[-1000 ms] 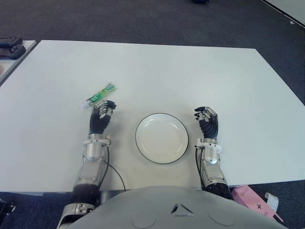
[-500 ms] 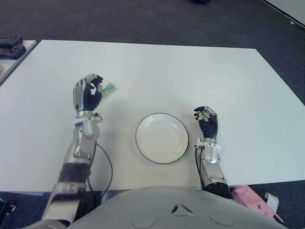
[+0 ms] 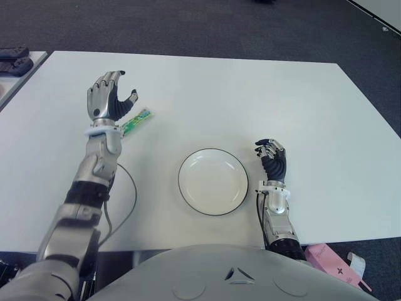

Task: Put the toothpaste on the table into the plate.

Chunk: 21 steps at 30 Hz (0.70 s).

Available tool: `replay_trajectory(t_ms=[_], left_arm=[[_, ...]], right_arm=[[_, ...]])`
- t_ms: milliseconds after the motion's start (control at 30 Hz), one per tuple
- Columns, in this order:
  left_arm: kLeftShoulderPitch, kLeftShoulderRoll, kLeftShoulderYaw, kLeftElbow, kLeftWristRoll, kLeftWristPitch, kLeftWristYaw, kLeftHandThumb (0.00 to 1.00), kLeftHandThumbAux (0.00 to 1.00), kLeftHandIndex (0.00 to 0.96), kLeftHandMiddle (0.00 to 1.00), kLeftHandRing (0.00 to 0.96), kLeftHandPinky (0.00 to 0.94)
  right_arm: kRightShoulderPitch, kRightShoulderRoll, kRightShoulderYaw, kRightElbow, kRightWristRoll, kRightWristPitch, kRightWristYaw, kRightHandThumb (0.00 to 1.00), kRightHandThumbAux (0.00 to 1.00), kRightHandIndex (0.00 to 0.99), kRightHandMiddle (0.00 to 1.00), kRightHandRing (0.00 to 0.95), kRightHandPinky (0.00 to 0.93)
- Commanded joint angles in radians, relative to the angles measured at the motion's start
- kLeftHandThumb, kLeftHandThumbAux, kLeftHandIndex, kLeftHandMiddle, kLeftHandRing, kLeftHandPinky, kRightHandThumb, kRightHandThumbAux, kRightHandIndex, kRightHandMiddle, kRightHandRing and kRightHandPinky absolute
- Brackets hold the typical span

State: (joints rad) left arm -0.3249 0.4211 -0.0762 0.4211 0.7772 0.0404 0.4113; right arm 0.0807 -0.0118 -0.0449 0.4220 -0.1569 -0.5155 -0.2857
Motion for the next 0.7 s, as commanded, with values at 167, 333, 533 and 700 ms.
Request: replay_trajectory(t_ms=[167, 333, 533, 700], left_arm=[[-0.11, 0.046, -0.104, 0.16, 0.016, 0.061, -0.118, 0.463, 0.3, 0.01, 0.049, 0.036, 0.053], [-0.155, 0.08, -0.168, 0.198, 0.024, 0.081, -0.219, 0.467, 0.22, 0.001, 0.008, 0.005, 0.008], [-0.205, 0.108, -0.237, 0.259, 0.04, 0.067, -0.27, 0.458, 0.2, 0.0, 0.0, 0.0, 0.0], [-0.262, 0.126, -0.301, 0.396, 0.046, 0.005, -0.301, 0.436, 0.22, 0.0, 0.0, 0.0, 0.0]], right_arm=[[0.029, 0.004, -0.001, 0.031, -0.004, 0.015, -0.004, 0.709, 0.732, 0.426, 0.472, 0.506, 0.517], [0.028, 0.004, -0.002, 0.031, -0.004, 0.002, -0.006, 0.71, 0.732, 0.426, 0.48, 0.506, 0.523], [0.028, 0.002, -0.002, 0.028, -0.006, 0.004, -0.007, 0.711, 0.731, 0.427, 0.481, 0.51, 0.528], [0.03, 0.002, -0.004, 0.025, 0.0, 0.013, -0.001, 0.711, 0.731, 0.426, 0.476, 0.508, 0.515]])
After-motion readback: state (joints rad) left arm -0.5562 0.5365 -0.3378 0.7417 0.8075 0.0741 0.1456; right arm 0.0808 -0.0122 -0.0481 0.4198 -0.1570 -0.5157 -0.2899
